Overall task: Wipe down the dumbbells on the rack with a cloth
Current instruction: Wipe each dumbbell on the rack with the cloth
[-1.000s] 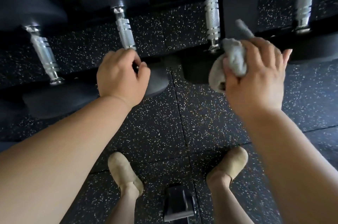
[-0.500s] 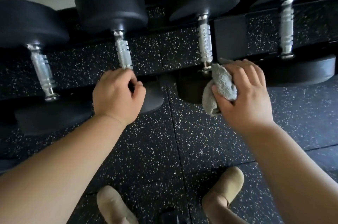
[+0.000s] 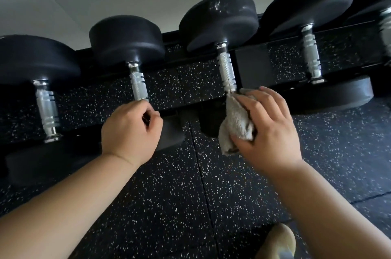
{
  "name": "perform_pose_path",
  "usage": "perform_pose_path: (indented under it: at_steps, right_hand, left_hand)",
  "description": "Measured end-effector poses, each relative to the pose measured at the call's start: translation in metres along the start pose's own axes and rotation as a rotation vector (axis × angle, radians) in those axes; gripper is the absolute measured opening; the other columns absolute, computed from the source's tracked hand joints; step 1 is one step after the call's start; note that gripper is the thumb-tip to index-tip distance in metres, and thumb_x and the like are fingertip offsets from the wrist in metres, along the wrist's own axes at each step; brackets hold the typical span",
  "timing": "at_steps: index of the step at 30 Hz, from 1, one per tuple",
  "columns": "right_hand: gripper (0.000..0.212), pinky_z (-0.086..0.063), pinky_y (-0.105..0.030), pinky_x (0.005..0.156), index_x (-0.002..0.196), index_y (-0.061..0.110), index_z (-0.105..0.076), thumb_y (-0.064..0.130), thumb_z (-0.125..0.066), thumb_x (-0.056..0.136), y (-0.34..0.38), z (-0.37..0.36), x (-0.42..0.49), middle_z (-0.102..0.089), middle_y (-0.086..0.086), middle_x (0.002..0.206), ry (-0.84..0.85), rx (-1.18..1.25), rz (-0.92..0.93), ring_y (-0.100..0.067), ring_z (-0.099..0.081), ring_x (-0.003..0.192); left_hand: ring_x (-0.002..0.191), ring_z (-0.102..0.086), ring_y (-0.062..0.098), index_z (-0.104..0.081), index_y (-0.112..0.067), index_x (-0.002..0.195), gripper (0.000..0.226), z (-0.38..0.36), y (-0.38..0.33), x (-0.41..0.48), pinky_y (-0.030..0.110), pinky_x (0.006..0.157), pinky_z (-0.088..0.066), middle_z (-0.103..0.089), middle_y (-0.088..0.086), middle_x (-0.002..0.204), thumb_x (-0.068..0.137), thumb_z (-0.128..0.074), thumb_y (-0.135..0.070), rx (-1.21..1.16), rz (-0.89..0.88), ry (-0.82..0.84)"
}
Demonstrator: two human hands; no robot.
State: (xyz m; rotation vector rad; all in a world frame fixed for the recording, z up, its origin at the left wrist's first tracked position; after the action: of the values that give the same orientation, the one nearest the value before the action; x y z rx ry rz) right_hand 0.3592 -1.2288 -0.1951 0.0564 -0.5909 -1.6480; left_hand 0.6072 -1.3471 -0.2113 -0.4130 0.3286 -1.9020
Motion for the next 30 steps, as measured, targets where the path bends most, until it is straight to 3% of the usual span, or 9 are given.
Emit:
perform_pose_path:
  at_steps: [4,6,10,13,17,21,23,25,30]
  right_hand:
    - [0.052,-0.033,-0.053,0.117,0.125,0.007,-0.068,0.038,-0.069,0.082,0.018,-0.008,0.003,-0.063,-0.012,0.126,-0.073,-0.081,-0.047,-0.040,-0.048,0.132]
    - [0.054,-0.031,-0.056,0.118,0.122,0.010,-0.071,0.037,-0.072,0.076,0.036,-0.015,0.006,-0.065,-0.013,0.121,-0.055,-0.144,0.052,-0.040,-0.052,0.128]
    - [0.057,-0.040,-0.044,0.112,0.129,0.013,-0.070,0.042,-0.073,0.080,0.027,-0.011,0.011,-0.067,-0.005,0.122,0.041,-0.099,0.193,-0.032,-0.057,0.120]
    - [0.050,-0.042,-0.038,0.107,0.130,0.013,-0.065,0.045,-0.061,0.092,-0.025,0.004,0.008,-0.064,0.000,0.124,0.003,0.071,-0.066,-0.026,-0.054,0.121]
    - [0.057,-0.034,-0.040,0.119,0.139,0.015,-0.055,0.051,-0.049,0.095,-0.041,0.000,-0.005,-0.053,0.002,0.143,-0.029,0.225,-0.317,-0.020,-0.043,0.139]
    - [0.070,-0.018,-0.053,0.126,0.145,0.010,-0.051,0.040,-0.061,0.082,0.014,-0.012,-0.009,-0.048,-0.008,0.150,0.035,-0.022,-0.066,-0.033,-0.025,0.152]
    - [0.077,-0.015,-0.054,0.127,0.145,0.015,-0.054,0.043,-0.069,0.074,0.034,-0.022,-0.007,-0.051,-0.006,0.148,0.138,-0.114,0.118,-0.033,-0.027,0.152]
    - [0.072,-0.020,-0.050,0.126,0.144,0.016,-0.056,0.044,-0.068,0.078,0.026,-0.019,0.000,-0.054,-0.002,0.144,0.182,-0.115,0.187,-0.029,-0.035,0.147]
    - [0.058,-0.032,-0.028,0.115,0.145,0.022,-0.050,0.056,-0.051,0.098,-0.042,0.000,-0.001,-0.048,0.007,0.146,0.107,0.193,-0.229,-0.018,-0.043,0.136]
  left_hand:
    - [0.069,-0.056,0.023,-0.065,-0.024,0.085,0.026,-0.005,-0.003,0.001,0.034,0.055,-0.046,-0.061,-0.008,0.074,0.095,-0.050,-0.042,0.100,0.035,0.024]
    - [0.069,-0.057,0.024,-0.067,-0.025,0.087,0.022,-0.006,-0.001,0.002,0.034,0.056,-0.046,-0.062,-0.006,0.073,0.094,-0.055,-0.042,0.128,0.095,0.033]
    - [0.073,-0.060,0.021,-0.065,-0.027,0.079,0.035,-0.015,0.006,0.006,0.033,0.060,-0.046,-0.064,-0.009,0.075,0.093,-0.055,-0.057,0.127,0.275,0.098]
    - [0.070,-0.059,0.022,-0.063,-0.027,0.075,0.040,-0.012,0.009,0.006,0.034,0.062,-0.047,-0.063,-0.008,0.072,0.092,-0.052,-0.060,0.132,0.349,0.058]
    - [0.068,-0.060,0.021,-0.061,-0.025,0.074,0.033,-0.006,0.011,0.002,0.035,0.063,-0.049,-0.064,-0.008,0.068,0.093,-0.054,-0.052,0.037,0.371,0.001]
    - [0.071,-0.060,0.024,-0.062,-0.025,0.075,0.030,-0.004,0.009,0.002,0.035,0.063,-0.047,-0.066,-0.008,0.071,0.093,-0.056,-0.048,0.038,0.372,0.004]
    - [0.072,-0.060,0.025,-0.064,-0.025,0.076,0.030,-0.003,0.007,0.002,0.035,0.063,-0.046,-0.066,-0.008,0.072,0.093,-0.054,-0.048,0.051,0.383,0.011]
    - [0.072,-0.058,0.024,-0.065,-0.025,0.077,0.030,-0.003,0.007,0.002,0.035,0.064,-0.043,-0.065,-0.008,0.074,0.093,-0.054,-0.047,0.068,0.394,0.017]
    - [0.077,-0.058,0.025,-0.068,-0.025,0.081,0.027,-0.003,0.007,0.001,0.036,0.068,-0.043,-0.066,-0.007,0.079,0.093,-0.055,-0.045,0.068,0.412,0.025]
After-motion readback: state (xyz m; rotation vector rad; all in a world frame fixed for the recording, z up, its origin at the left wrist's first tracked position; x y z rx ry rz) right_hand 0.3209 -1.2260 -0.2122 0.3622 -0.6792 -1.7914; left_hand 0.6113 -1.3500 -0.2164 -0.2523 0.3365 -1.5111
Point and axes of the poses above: each hand's wrist, its own x-axis towards the middle knuckle, its own z-axis out of the back of the hand, y = z × x, the point moved 10 cm from there along x, towards the middle knuckle
